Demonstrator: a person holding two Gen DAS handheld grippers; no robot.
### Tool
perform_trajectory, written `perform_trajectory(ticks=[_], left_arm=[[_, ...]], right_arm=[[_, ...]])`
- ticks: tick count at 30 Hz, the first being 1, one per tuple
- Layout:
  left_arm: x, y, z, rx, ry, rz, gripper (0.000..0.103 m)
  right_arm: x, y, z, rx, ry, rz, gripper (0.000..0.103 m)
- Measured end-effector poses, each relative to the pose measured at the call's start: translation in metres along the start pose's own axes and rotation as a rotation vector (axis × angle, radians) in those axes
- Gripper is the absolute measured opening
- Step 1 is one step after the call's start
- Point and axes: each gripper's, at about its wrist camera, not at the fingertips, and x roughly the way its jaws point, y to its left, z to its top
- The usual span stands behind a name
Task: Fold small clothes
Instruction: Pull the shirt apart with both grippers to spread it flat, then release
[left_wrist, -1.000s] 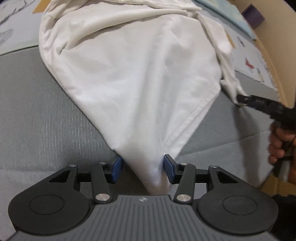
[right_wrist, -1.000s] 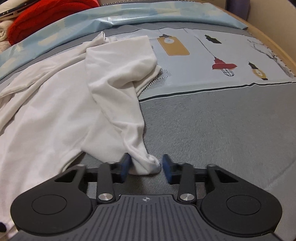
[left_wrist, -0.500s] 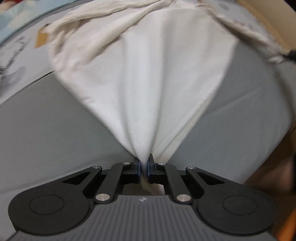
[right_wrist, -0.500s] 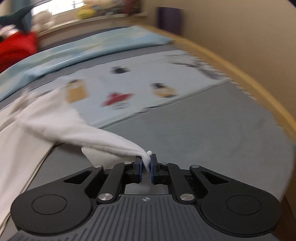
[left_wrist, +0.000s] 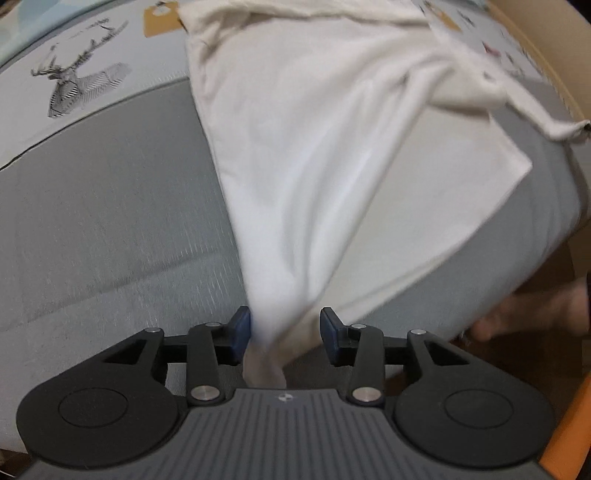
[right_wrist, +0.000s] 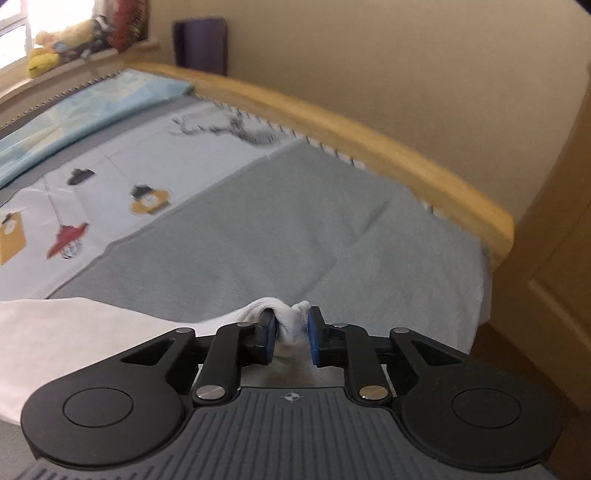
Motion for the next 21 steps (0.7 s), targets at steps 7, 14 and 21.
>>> perform_trajectory(ticks=[7,14,21], left_arm=[[-0.008,-0.002,0.013,-0.125,-0.025,0.015,0.044],[0.003,0.007,0.009,-0.199,0.016,0.05,0.044],[0.016,-0.002,0.008,-0.158,0.055,0.057,0.018]], right_arm=[[-0.059,0.097,-0.043,-0.182,0.18,0.632,0.03],[-0.088,0.194,-0.13,-0.554,0.371,0.757,0.03],[-0.101,0.198,-0.148,-0.64,0.372,0.674,0.005]])
